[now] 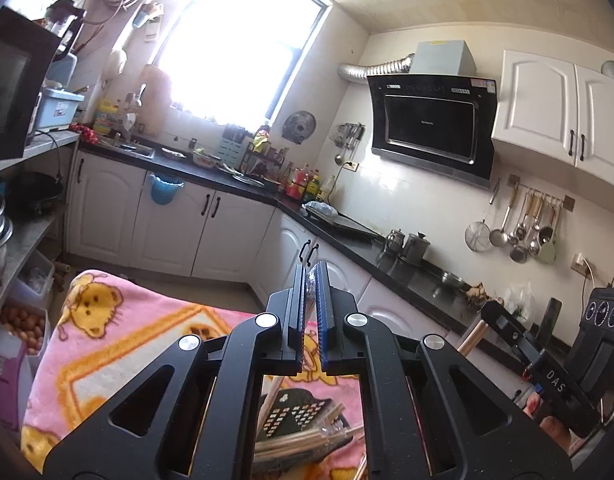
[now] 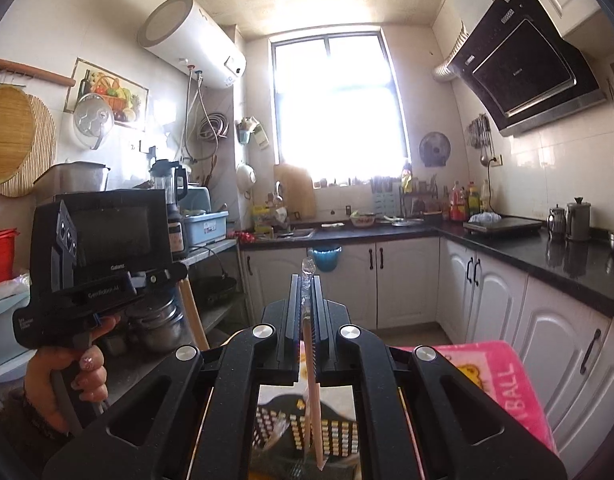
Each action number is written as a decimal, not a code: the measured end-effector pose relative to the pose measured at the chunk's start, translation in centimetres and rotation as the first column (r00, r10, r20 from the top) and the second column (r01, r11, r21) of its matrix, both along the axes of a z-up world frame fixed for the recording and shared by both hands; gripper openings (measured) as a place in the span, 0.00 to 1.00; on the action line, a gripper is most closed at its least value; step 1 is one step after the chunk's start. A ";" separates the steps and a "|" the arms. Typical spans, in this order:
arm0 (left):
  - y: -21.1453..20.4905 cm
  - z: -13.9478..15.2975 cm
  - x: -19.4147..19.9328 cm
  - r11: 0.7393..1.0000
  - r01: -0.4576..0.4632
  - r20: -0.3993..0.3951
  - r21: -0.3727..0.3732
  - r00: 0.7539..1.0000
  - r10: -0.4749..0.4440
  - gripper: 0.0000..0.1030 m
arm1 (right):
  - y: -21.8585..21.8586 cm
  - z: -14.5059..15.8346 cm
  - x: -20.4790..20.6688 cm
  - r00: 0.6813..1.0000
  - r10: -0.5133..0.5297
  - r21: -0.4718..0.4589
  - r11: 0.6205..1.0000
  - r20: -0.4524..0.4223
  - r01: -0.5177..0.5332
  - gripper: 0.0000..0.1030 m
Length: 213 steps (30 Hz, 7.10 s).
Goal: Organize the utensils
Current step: 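Lift both held chopsticks and carry them above the green caddy, then lower the chopsticks into the caddy and open both tools, then withdraw both open tools from the caddy toward the chopstick pile, then close the left tool on a chopstick while the right tool grasps another chopstick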
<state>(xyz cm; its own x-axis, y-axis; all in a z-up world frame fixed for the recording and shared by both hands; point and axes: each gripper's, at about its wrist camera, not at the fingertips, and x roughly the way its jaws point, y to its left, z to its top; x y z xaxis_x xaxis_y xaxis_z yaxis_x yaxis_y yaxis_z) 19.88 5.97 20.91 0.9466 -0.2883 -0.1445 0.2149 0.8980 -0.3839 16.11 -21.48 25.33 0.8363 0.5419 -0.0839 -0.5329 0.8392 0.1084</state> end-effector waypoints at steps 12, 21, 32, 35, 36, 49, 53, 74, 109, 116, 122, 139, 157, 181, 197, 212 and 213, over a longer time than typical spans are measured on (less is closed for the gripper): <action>-0.1 -3.0 2.6 1.000 -0.027 -0.027 -0.015 0.999 0.027 0.03 | 1.9 -1.9 4.0 1.000 -0.018 -0.031 0.999 -0.015 0.018 0.04; -0.3 -5.4 3.6 0.999 -0.042 -0.042 -0.011 0.998 0.042 0.03 | 3.1 -4.7 5.8 0.998 -0.050 -0.079 0.996 -0.042 0.047 0.05; -1.2 -7.8 4.2 1.000 -0.028 -0.068 0.014 0.997 0.029 0.03 | 3.6 -8.2 6.5 0.994 -0.088 -0.127 0.989 -0.070 0.078 0.05; -1.4 -8.3 4.3 1.000 -0.022 -0.080 0.015 0.997 0.023 0.03 | 3.5 -8.9 6.7 0.992 -0.088 -0.128 0.989 -0.088 0.076 0.05; -1.5 -8.5 4.4 1.000 -0.018 -0.083 0.016 0.996 0.019 0.03 | 3.5 -9.2 6.7 0.992 -0.088 -0.128 0.989 -0.094 0.076 0.05; -2.0 -9.9 4.1 1.000 -0.002 -0.124 0.029 0.992 0.006 0.03 | 2.8 -11.1 6.0 0.981 -0.098 -0.112 0.990 -0.165 0.080 0.05; -2.0 -10.2 3.8 0.999 0.002 -0.144 0.038 0.990 0.004 0.03 | 2.1 -11.6 5.7 0.977 -0.101 -0.103 0.991 -0.189 0.083 0.07; -2.3 -12.1 0.0 0.998 0.054 -0.230 0.036 0.972 -0.044 0.37 | -1.1 -12.3 2.7 0.961 -0.129 -0.063 0.991 -0.245 0.117 0.41; -1.4 -14.3 -3.8 0.999 0.013 -0.278 0.037 0.961 -0.002 0.90 | -0.7 -14.3 -3.0 0.953 -0.115 -0.139 0.987 -0.280 0.078 0.79; -1.3 -15.6 -3.9 0.999 0.011 -0.320 0.041 0.947 0.003 0.90 | 0.0 -15.5 -3.4 0.944 -0.097 -0.167 0.985 -0.316 0.046 0.79; -1.5 -16.6 -4.1 0.998 0.019 -0.352 0.052 0.936 0.001 0.90 | 0.5 -16.7 -3.6 0.934 -0.077 -0.192 0.981 -0.348 0.009 0.79; -2.6 -20.7 -3.0 0.995 0.047 -0.473 0.089 0.881 0.001 0.90 | 2.5 -20.4 -3.9 0.888 -0.028 -0.247 0.964 -0.459 -0.097 0.78; -3.0 -24.1 -1.4 0.995 0.058 -0.554 0.086 0.832 -0.001 0.63 | 5.2 -23.8 -3.0 0.841 -0.025 -0.289 0.944 -0.541 -0.158 0.77; -3.5 -27.6 2.7 0.996 0.089 -0.658 0.018 0.751 -0.055 0.26 | 9.3 -27.7 1.4 0.768 -0.059 -0.336 0.919 -0.638 -0.209 0.54; -2.1 -28.2 2.9 0.998 0.069 -0.653 -0.013 0.755 -0.061 0.12 | 10.3 -28.7 3.4 0.763 -0.113 -0.367 0.914 -0.637 -0.171 0.28; -0.4 -28.0 1.5 0.998 0.030 -0.639 -0.046 0.767 -0.052 0.04 | 5.1 -25.8 2.8 0.758 -0.037 -0.208 0.969 -0.651 -0.131 0.09; -0.3 -27.8 1.3 0.999 0.026 -0.635 -0.046 0.771 -0.049 0.04 | 4.8 -25.4 2.5 0.763 -0.030 -0.197 0.972 -0.646 -0.128 0.09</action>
